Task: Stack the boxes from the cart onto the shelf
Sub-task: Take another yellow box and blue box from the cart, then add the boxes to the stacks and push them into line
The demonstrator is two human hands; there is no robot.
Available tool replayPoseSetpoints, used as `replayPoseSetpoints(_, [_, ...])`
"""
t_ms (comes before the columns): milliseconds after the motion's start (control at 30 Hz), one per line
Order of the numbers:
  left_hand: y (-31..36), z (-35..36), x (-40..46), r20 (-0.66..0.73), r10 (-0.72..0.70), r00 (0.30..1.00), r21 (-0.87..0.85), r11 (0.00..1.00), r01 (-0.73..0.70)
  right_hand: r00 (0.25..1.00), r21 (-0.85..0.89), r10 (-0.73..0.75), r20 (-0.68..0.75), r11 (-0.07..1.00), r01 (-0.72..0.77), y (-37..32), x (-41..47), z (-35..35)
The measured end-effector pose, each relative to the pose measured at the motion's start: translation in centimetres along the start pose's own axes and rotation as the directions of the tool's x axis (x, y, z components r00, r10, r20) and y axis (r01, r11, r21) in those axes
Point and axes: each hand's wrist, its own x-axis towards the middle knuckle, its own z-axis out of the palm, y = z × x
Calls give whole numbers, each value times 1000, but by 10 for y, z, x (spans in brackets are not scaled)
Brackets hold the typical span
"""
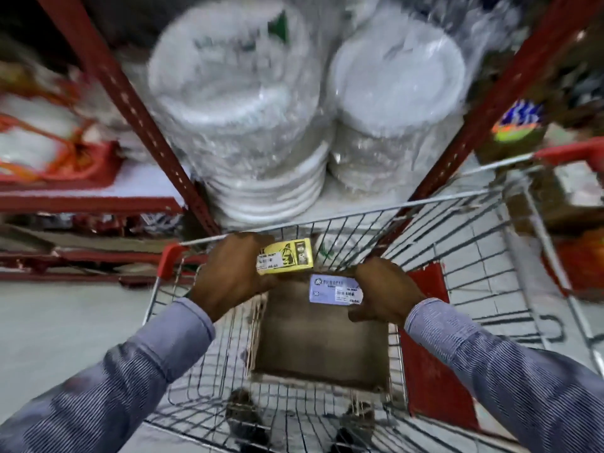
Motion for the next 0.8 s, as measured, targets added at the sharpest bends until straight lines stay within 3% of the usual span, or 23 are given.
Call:
replayPoseSetpoints(367, [59,-229,-52,-346,38,937,141,990,12,888,-87,-111,-446,993,81,-44,-80,-230])
replayPoseSetpoints(567, [92,-328,-74,-521,105,847,200,980,2,739,-181,-183,-648,980,83,-63,-131,-342])
replayPoseSetpoints(800, [129,-395,-78,-601,180,779,254,967,-27,569,-239,-222,-792,970,46,-64,-165,-421])
